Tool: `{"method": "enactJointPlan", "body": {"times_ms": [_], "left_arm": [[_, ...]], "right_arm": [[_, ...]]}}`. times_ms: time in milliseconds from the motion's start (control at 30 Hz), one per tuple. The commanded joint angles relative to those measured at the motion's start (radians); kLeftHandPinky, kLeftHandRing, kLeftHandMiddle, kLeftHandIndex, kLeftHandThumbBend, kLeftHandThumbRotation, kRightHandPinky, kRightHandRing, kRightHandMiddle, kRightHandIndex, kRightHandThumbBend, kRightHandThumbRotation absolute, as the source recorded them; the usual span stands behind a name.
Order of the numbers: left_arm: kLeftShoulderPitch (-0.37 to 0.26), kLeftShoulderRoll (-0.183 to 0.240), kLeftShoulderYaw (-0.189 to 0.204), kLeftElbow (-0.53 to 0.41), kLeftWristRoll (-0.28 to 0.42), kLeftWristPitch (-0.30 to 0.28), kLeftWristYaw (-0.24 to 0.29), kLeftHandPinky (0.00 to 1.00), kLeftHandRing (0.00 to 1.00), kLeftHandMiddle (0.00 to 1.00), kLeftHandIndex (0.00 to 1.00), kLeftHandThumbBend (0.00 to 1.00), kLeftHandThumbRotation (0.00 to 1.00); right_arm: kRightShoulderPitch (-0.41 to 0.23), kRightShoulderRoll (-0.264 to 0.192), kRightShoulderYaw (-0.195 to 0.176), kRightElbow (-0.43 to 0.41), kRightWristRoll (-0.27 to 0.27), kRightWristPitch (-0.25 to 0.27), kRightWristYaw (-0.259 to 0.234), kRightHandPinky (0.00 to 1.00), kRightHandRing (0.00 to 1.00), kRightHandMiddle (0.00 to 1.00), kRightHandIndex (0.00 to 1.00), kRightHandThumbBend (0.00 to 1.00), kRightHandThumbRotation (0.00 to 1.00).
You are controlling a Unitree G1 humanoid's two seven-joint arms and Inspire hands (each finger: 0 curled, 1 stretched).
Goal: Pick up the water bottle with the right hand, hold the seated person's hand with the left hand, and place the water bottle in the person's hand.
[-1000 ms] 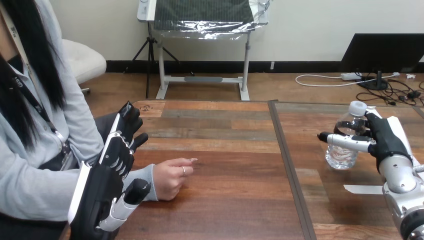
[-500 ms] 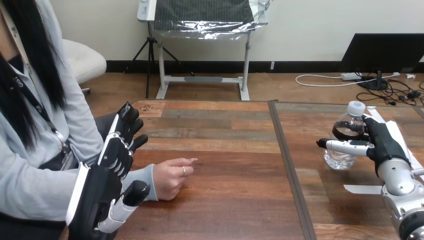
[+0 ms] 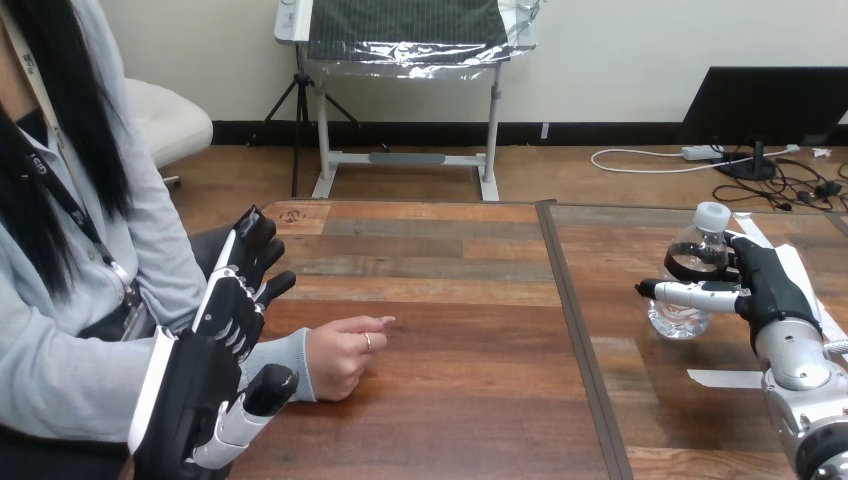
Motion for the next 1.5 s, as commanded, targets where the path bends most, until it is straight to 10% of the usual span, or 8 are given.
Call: {"method": "enactJointPlan", "body": {"times_ms": [0,1467], "left_arm": [[-0.034,0.009,0.011,-0.054,-0.008,-0.013,-0.003,0.88,0.95,0.98,0.97,1.0,0.8],[-0.035,-0.008,0.016,-0.045,0.019,-0.023,0.008,0.85,0.93,0.97,0.96,1.0,0.82]], "right_arm": [[-0.043,0.022,-0.015,-0.008,0.011,-0.014,-0.031,0.7,0.77,0.79,0.82,0.86,0.01],[-0.058,0.051,-0.101,-0.022,0.088,-0.077,-0.08,0.43,0.49,0.55,0.58,0.76,0.0]]}}
